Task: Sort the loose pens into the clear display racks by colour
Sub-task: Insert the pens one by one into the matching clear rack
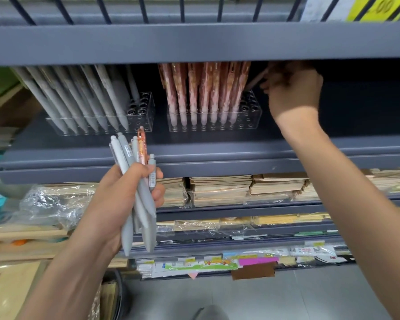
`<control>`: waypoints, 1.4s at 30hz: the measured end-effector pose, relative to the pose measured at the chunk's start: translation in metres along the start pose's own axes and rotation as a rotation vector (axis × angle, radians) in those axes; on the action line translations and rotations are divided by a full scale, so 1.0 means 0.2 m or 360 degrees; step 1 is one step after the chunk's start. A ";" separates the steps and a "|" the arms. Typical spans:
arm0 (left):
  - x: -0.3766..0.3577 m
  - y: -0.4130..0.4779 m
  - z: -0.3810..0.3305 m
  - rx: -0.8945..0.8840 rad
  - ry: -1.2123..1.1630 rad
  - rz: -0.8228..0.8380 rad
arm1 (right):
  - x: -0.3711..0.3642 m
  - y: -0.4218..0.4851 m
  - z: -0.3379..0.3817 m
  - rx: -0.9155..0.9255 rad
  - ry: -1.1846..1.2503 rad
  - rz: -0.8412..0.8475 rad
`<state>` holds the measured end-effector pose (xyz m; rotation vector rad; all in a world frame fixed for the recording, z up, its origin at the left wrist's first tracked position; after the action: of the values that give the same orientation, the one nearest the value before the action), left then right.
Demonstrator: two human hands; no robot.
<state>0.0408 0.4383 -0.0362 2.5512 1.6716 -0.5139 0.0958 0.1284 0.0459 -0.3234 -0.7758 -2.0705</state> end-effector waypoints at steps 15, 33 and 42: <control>0.03 0.00 0.02 -0.0044 0.0013 -0.0055 | -0.05 -0.02 0.01 0.0076 -0.0378 0.0245; 0.02 -0.06 0.02 -0.0022 0.0007 -0.0088 | -0.11 0.04 0.12 0.0113 -0.0995 0.0721; -0.02 -0.08 0.02 -0.0017 -0.0110 -0.0023 | -0.06 0.02 0.07 -0.0045 -0.0601 0.0717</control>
<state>0.0233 0.4402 -0.0368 2.4855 1.6669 -0.5853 0.1054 0.1436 0.0513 -0.8425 -0.8061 -1.6134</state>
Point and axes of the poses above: each hand's wrist, its own y-axis towards the middle knuckle, its own x-axis out of the back of the hand, z = x × y, the point moved 5 cm from there along y, towards the middle knuckle, and after that the axes turned 15 degrees about z, right-handed, at the moved point
